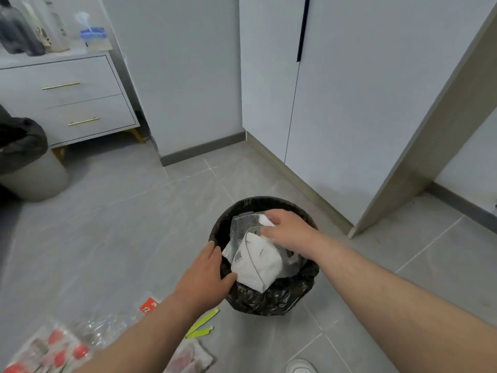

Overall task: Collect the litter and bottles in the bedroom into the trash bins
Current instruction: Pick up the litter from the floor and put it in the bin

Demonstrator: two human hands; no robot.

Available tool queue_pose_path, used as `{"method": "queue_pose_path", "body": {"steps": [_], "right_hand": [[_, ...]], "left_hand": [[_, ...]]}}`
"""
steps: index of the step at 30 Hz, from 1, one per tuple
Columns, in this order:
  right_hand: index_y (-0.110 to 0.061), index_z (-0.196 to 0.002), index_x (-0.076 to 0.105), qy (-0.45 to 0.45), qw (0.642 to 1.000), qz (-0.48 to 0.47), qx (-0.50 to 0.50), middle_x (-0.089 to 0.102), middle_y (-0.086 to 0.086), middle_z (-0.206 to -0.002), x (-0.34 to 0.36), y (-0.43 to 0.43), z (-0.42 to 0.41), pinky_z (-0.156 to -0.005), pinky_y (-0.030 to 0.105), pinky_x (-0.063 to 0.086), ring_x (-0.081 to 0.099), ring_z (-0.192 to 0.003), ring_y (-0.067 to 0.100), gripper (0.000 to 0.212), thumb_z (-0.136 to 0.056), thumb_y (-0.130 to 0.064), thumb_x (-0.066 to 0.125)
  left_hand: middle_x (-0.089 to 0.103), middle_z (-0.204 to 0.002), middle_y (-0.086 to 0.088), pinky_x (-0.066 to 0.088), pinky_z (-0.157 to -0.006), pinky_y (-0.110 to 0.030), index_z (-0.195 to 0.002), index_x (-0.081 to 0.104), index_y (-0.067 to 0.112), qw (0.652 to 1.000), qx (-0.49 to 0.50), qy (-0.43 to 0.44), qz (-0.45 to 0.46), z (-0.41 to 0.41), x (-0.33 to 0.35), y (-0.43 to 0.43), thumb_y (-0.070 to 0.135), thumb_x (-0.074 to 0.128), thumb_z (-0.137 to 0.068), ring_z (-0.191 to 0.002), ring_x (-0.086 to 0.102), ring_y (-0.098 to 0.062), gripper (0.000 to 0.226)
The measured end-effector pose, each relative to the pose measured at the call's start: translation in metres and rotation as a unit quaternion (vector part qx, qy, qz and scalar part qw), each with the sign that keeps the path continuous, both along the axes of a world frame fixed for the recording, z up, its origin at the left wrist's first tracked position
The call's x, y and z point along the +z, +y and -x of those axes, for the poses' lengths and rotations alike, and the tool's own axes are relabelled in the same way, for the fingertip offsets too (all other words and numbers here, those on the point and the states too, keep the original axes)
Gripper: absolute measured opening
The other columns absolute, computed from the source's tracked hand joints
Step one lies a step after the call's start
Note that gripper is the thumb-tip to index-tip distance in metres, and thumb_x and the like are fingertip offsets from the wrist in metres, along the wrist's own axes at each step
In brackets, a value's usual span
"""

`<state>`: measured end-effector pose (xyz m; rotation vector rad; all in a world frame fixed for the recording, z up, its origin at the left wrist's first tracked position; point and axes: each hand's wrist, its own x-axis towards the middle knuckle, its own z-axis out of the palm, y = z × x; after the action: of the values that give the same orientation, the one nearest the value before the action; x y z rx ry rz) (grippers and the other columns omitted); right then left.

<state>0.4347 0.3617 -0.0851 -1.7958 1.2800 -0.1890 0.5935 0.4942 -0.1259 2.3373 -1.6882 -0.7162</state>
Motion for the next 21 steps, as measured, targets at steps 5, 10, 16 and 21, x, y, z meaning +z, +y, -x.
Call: {"method": "queue_pose_path", "body": {"steps": [5,10,16,21], "right_hand": [[-0.028,-0.149,0.023,0.163,0.972,0.053,0.158,0.032,0.003,-0.154,-0.047,0.028,-0.025,-0.113,0.039,0.029,0.032,-0.140,0.025,0.082,-0.080,-0.054,0.058],[-0.031,-0.152,0.006,0.309,0.930,0.082,0.184,0.013,0.013,-0.158,-0.068,0.035,-0.028,-0.113,0.050,0.027,0.022,-0.141,0.038,0.086,-0.086,-0.052,0.055],[-0.025,-0.150,0.019,0.294,0.939,0.093,0.150,0.025,0.016,-0.153,-0.068,0.033,-0.045,-0.112,0.047,0.030,0.028,-0.138,0.039,0.081,-0.083,-0.050,0.056],[-0.016,-0.128,0.055,0.060,0.972,0.224,0.033,0.054,0.005,-0.131,-0.027,0.040,-0.078,-0.103,0.037,0.041,0.049,-0.122,0.023,0.050,-0.085,-0.042,0.054]], "left_hand": [[-0.009,-0.161,0.002,0.013,-0.117,-0.027,-0.154,0.004,0.016,0.999,-0.021,0.040,-0.012,-0.015,-0.013,0.006,0.050,0.052,-0.091,-0.149,0.005,-0.012,0.087],[-0.009,-0.161,0.003,0.013,-0.117,-0.027,-0.154,0.005,0.016,0.995,-0.036,0.093,-0.025,-0.022,-0.008,0.008,0.051,0.054,-0.089,-0.148,0.006,-0.012,0.089],[0.019,-0.159,0.008,0.021,-0.118,-0.032,-0.147,0.032,0.023,0.987,0.033,0.120,0.098,-0.064,0.004,0.041,0.042,0.049,-0.095,-0.144,0.023,-0.011,0.058],[0.053,-0.137,-0.006,0.036,-0.105,-0.032,-0.130,0.055,0.010,0.961,0.240,0.117,0.074,-0.134,-0.028,0.116,0.032,0.049,-0.096,-0.125,0.050,-0.022,0.040]]}}
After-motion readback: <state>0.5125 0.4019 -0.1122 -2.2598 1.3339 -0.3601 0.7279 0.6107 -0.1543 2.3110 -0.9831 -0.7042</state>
